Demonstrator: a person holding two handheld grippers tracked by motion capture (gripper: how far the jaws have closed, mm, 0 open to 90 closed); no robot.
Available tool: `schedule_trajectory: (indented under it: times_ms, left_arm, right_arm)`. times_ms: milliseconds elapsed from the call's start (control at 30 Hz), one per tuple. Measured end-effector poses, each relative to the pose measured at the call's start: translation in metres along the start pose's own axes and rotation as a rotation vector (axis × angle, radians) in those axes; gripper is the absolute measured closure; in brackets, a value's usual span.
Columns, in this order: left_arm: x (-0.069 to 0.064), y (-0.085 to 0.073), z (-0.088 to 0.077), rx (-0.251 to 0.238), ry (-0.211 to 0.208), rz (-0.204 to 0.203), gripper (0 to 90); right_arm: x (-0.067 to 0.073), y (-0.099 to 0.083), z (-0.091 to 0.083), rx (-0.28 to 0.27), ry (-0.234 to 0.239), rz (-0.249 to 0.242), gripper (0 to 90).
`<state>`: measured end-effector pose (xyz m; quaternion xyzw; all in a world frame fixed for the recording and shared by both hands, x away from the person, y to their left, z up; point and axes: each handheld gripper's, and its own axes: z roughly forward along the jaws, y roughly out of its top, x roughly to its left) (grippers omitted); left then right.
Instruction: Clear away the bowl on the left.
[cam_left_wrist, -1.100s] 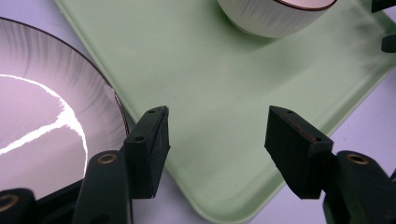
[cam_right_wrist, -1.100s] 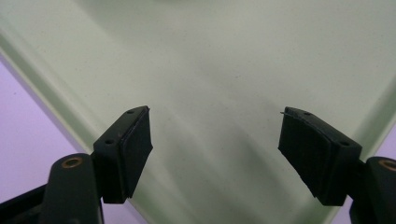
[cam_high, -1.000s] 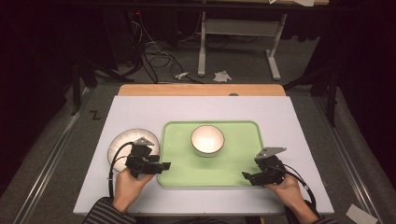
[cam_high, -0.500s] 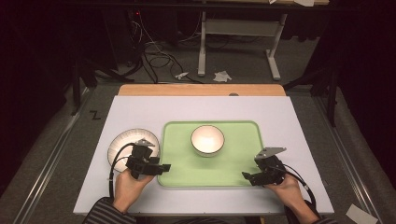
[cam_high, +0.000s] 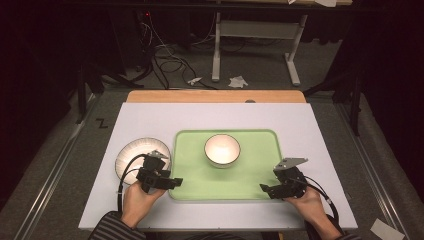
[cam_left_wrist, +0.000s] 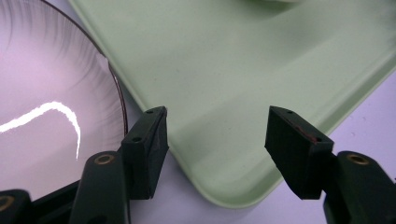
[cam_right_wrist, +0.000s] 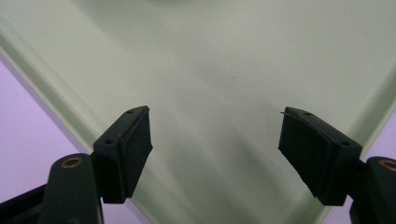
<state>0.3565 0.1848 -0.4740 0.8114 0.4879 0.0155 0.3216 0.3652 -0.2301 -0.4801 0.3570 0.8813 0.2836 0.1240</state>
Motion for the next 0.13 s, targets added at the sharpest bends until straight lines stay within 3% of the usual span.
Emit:
schedule_trajectory:
  times_ms: [133]
  left_arm:
    - [0.0011,-0.0008,-0.0015,0.000,-0.003,0.001,39.8]
  right_arm:
    - [-0.0001,0.0009,0.0010,-0.003,0.006,0.005,26.6]
